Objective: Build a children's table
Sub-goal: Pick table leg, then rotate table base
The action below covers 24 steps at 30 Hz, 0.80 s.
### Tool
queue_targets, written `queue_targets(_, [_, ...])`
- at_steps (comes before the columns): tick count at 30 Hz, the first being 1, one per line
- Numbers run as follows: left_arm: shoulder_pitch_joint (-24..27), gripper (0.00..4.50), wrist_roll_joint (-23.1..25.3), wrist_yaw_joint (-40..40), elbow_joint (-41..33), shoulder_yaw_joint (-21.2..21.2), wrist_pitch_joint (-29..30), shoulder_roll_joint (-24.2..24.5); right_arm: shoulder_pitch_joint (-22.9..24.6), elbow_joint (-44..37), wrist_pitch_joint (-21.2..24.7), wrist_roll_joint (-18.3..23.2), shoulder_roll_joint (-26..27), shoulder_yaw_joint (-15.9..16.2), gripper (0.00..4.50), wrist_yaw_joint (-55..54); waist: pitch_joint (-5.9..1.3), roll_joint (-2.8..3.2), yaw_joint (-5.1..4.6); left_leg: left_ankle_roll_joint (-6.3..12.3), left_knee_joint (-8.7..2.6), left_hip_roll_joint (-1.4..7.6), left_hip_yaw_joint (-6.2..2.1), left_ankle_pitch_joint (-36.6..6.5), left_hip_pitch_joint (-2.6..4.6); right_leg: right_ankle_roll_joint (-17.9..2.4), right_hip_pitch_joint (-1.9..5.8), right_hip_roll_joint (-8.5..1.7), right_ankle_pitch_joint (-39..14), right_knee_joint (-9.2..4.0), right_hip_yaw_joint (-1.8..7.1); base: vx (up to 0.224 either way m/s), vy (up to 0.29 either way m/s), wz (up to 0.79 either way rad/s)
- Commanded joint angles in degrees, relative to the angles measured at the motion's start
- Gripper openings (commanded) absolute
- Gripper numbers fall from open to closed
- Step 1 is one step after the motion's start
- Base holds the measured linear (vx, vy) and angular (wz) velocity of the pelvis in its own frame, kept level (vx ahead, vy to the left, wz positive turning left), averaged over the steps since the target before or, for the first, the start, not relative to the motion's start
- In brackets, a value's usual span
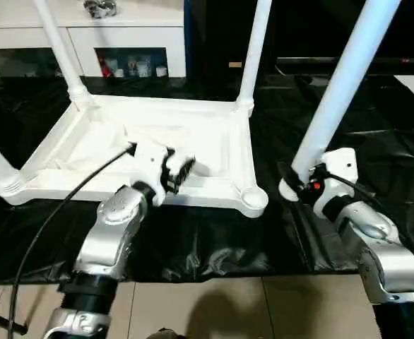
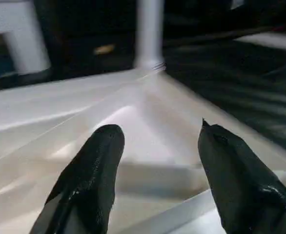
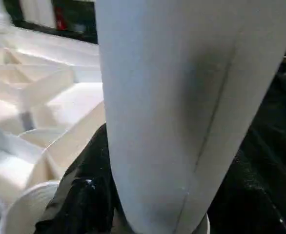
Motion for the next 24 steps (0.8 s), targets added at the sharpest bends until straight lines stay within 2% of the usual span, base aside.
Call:
queue_targets(1, [0.7,3.03,-4.3,-6.8,-1.4,-1.2,-0.8,0.2,0.7,-0.6,-1.5,1.5,0.5,-1.8,1.90,0.7,-3.72,-0.69,0.64,-1.12,-5.89,8.83,-4.73,-6.5,1.12,-13.7,1.65,-8.71,-0.4,-3.67,4.84,0.000,0.000,0.00])
queue_targets(2, [-0.5,3.14,-3.4,-12.0,0.3,-3.5,-0.4,2.2,1.2,-1.1,-0.9,2.6,0.9,-1.9,1.90,1.8,-3.88,-1.13,0.72,0.57,-5.64,8.70,-4.42,-3.4,1.25,-14.1,1.55,-8.30,3.9,-3.22,4.69,0.000,0.000,0.00])
queue_targets(3, [-1.7,3.21,-2.6,-15.5,1.8,-5.2,-0.8,3.4,1.4,-1.2,-0.4,2.7,0.3,-1.4,1.90,2.8,-4.06,-0.97,0.93,1.54,-5.43,8.64,-4.48,-1.4,1.24,-14.1,1.64,-8.26,6.0,-2.81,4.59,0.000,0.000,0.00])
queue_targets(4, [-2.6,3.21,-2.0,-17.8,2.8,-6.2,-1.2,4.2,1.4,-1.2,0.0,2.7,-0.1,-1.0,1.90,3.4,-4.05,-1.09,1.02,3.53,-5.16,8.29,-4.17,0.7,1.32,-13.9,1.29,-7.96,7.8,-2.73,4.55,0.000,0.000,0.00])
queue_targets(5, [-3.5,3.34,-1.5,-19.9,3.9,-7.2,-1.8,4.8,1.4,-1.2,0.2,2.5,-0.7,-0.6,1.90,3.9,-4.39,-1.11,1.02,4.68,-4.84,8.25,-4.22,2.4,1.21,-14.4,1.45,-8.10,10.2,-2.27,4.47,0.000,0.000,0.00])
queue_targets(7, [-4.8,3.59,-0.9,-22.2,5.6,-8.2,-2.2,5.4,1.4,-1.2,0.3,2.7,-1.2,-0.5,1.90,4.6,-4.31,-1.01,1.17,5.98,-4.68,8.43,-4.24,3.2,1.00,-15.2,1.34,-8.28,11.8,-2.17,4.38,0.000,0.000,0.00])
queue_targets(8, [-7.1,3.59,0.1,-24.9,9.2,-9.3,-3.2,5.8,1.3,-0.9,0.7,3.1,-1.9,-0.7,1.90,5.5,-4.04,-0.34,1.28,5.70,-4.88,8.45,-4.16,0.9,1.23,-15.0,0.93,-7.85,9.0,-2.65,4.28,0.000,0.000,0.00])
queue_targets(9, [-9.2,3.59,0.7,-28.1,12.6,-10.4,-3.6,6.1,1.2,-0.6,0.9,3.4,-2.7,-0.8,1.90,6.4,-3.86,-0.08,1.45,4.30,-5.24,8.69,-4.22,-2.4,1.48,-14.9,0.93,-7.84,5.6,-3.05,4.33,0.000,0.000,0.00])
queue_targets(10, [-11.0,3.59,1.6,-31.2,15.6,-11.9,-4.5,6.7,1.3,-0.7,1.0,3.5,-3.4,-0.7,1.90,7.4,-3.87,0.60,1.63,3.35,-5.31,8.73,-4.37,-3.8,1.50,-14.9,1.05,-8.02,4.2,-3.01,4.37,0.000,0.000,0.00])
queue_targets(11, [-11.8,3.59,2.1,-32.8,17.1,-12.9,-5.1,7.1,1.5,-0.8,0.9,3.4,-3.7,-0.7,1.90,8.0,-3.76,0.15,1.55,1.43,-5.73,8.97,-4.40,-6.9,1.73,-14.8,1.12,-8.05,1.9,-3.23,4.41,0.000,0.000,0.00])
queue_targets(12, [-13.0,3.59,2.9,-34.8,19.1,-14.2,-5.8,7.8,1.9,-1.3,1.1,4.0,-3.9,-0.8,1.90,8.7,-3.70,0.06,1.52,0.75,-5.89,9.07,-4.56,-7.5,1.60,-14.9,1.32,-8.23,1.5,-3.21,4.47,0.000,0.000,0.00])
queue_targets(13, [-13.0,3.59,2.9,-34.8,19.1,-14.2,-5.8,7.8,1.9,-1.3,1.1,4.0,-3.9,-0.8,1.90,8.7,-3.65,0.35,1.44,-0.34,-5.99,9.00,-4.50,-8.8,1.66,-14.9,1.28,-8.23,0.8,-3.32,4.58,0.000,0.000,0.00])
queue_targets(14, [-14.1,3.59,3.6,-36.0,21.1,-15.2,-6.6,8.1,2.3,-1.9,1.3,4.5,-3.9,-0.9,1.90,9.3,-3.51,0.31,1.32,-1.02,-6.08,8.94,-4.49,-10.3,1.55,-15.3,1.39,-8.46,-0.1,-3.52,4.72,0.000,0.000,0.00])
queue_targets(15, [-15.4,3.59,4.3,-36.8,23.3,-15.7,-7.7,8.1,2.7,-2.6,1.5,4.8,-3.8,-1.0,1.90,9.5,-3.58,0.56,1.35,-1.41,-5.97,8.97,-4.56,-10.6,1.52,-15.5,1.50,-8.70,-0.3,-3.46,4.79,0.000,0.000,0.00])
queue_targets(16, [-16.5,3.43,4.8,-37.3,25.4,-16.0,-8.5,7.9,3.0,-3.1,1.7,5.0,-3.8,-1.0,1.90,9.7,-3.66,0.56,1.30,-1.44,-5.83,8.82,-4.50,-10.5,1.51,-15.3,1.56,-8.77,-0.4,-3.72,4.95,0.000,0.000,0.00])
queue_targets(17, [-17.8,3.31,5.5,-37.6,27.8,-16.1,-9.7,7.6,3.2,-3.5,2.0,5.3,-3.7,-1.0,1.90,9.8,-3.85,0.98,1.33,-1.50,-5.76,9.01,-4.61,-9.8,1.50,-15.7,1.70,-8.98,1.0,-3.43,4.92,0.000,0.000,0.00])
queue_targets(18, [-19.4,3.23,6.3,-38.1,30.7,-16.2,-11.3,7.2,3.5,-3.9,2.2,5.6,-3.8,-1.0,1.90,10.0,-3.69,0.91,1.14,-1.13,-5.82,8.87,-4.55,-9.7,1.37,-15.7,1.61,-8.68,1.2,-3.66,4.89,0.000,0.000,0.00])
queue_targets(19, [-20.4,3.23,6.5,-38.6,32.6,-16.2,-12.1,7.0,3.6,-4.1,2.3,5.7,-3.8,-0.9,1.90,10.1,-3.81,1.08,1.04,-0.91,-5.80,8.77,-4.54,-10.1,1.56,-15.8,1.57,-8.53,1.3,-3.81,4.78,0.000,0.000,0.00])
queue_targets(21, [-22.8,3.03,6.6,-40.2,36.4,-16.1,-13.1,6.5,4.0,-4.5,2.3,5.8,-4.0,-0.9,1.90,10.4,-3.90,1.45,1.21,-0.68,-5.64,8.85,-4.68,-9.6,1.39,-16.4,1.82,-8.86,2.5,-3.53,4.80,0.000,0.000,0.00])
queue_targets(22, [-23.7,2.87,6.8,-40.7,37.9,-16.2,-13.5,6.3,4.2,-4.7,2.4,5.9,-4.1,-1.0,1.90,10.6,-4.00,1.17,1.13,-0.26,-5.68,8.99,-4.68,-9.3,1.29,-16.7,1.95,-8.88,3.3,-3.33,4.73,0.000,0.000,0.00])
queue_targets(24, [-25.5,2.74,7.7,-40.7,40.9,-16.5,-15.2,6.2,4.8,-5.2,2.8,6.2,-4.2,-1.1,1.90,10.8,-4.05,1.37,1.12,1.03,-5.43,8.85,-4.55,-8.0,1.19,-16.8,1.86,-8.89,4.4,-3.31,4.73,0.000,0.000,0.00])
